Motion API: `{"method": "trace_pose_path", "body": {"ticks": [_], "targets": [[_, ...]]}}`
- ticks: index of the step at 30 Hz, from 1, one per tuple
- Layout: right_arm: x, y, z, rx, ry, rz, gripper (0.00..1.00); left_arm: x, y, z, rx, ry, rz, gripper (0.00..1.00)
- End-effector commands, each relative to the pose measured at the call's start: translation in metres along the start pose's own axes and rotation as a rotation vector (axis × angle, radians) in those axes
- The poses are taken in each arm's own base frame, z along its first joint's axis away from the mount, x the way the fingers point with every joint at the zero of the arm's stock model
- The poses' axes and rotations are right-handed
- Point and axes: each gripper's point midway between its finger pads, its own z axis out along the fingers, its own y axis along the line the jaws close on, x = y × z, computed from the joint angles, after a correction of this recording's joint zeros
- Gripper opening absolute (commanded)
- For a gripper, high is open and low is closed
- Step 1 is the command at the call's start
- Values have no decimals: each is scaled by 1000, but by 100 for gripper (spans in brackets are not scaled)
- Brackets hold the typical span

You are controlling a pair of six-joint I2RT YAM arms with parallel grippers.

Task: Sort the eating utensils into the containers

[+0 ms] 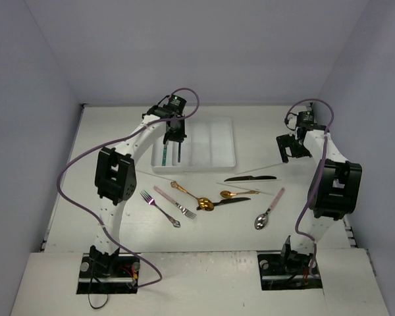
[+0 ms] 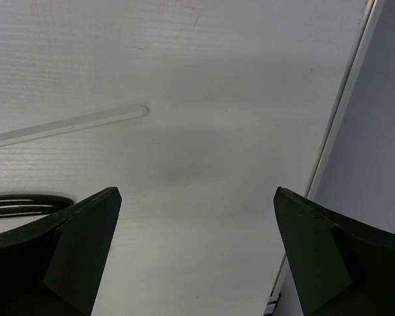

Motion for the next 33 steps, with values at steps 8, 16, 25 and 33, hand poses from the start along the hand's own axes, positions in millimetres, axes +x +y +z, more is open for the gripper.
{"method": "trace_pose_path", "body": {"ticks": [8,16,25,33], "targets": [[-2,-16,-23,53,-40,35,100,-39,4,6,17,-107,-56,0],[-1,-17,-21,52,-34,38,100,-35,-3,18,51,-87,-29,0],[-5,-16,-18,45,-35,37,100,-36,-9,5,85,-92,5,52],[-9,-13,-15,20,-43,41,100,-53,4,-86,47,-250,97,57]]}}
